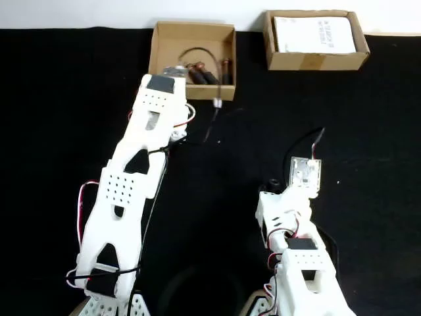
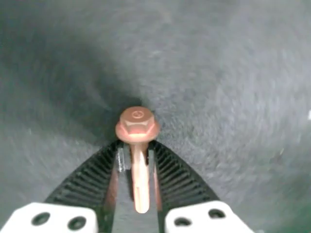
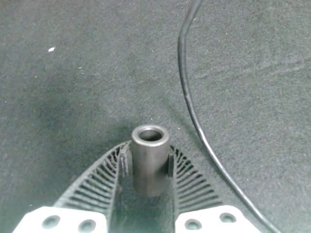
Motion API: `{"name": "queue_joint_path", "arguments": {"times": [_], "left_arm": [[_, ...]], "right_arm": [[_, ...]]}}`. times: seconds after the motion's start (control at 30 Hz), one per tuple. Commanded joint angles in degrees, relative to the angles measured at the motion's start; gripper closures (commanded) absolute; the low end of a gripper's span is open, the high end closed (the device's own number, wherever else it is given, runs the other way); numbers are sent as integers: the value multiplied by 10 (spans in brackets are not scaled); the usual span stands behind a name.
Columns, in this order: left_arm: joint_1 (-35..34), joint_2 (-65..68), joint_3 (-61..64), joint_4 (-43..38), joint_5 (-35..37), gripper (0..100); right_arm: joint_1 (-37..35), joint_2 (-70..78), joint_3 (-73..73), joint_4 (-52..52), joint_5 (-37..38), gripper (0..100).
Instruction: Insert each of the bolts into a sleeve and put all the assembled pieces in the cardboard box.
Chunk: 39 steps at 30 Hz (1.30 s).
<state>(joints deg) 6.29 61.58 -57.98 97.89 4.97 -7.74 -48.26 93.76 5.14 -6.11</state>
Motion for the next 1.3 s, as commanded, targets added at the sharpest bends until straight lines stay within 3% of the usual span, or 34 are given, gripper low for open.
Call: {"name": "queue_joint_path", "arguments": {"times": [0.0, 0.2, 0.4, 0.6, 0.8, 0.87, 1.1, 1.27], "left_arm": [[-7, -2, -15, 2, -92, 988], [-7, 3, -15, 8, -98, 883], [-6, 15, -19, 7, -97, 881], [-7, 19, -10, 11, -15, 881], [-7, 18, 5, 11, -3, 997], [0, 13, -1, 26, -4, 992], [21, -160, 0, 35, -5, 992], [64, -378, 102, 34, -42, 992]], "right_arm": [[-2, -11, -1, -11, -3, 991], [-2, -11, -1, -11, -3, 991], [-2, -11, -1, -11, -3, 991], [-2, -11, -1, -11, -3, 991], [-2, -11, 0, -12, -2, 991], [-5, -11, 3, -12, -1, 991], [-18, -17, -13, -10, 1, 991], [-19, -37, -39, -7, 1, 991]]}}
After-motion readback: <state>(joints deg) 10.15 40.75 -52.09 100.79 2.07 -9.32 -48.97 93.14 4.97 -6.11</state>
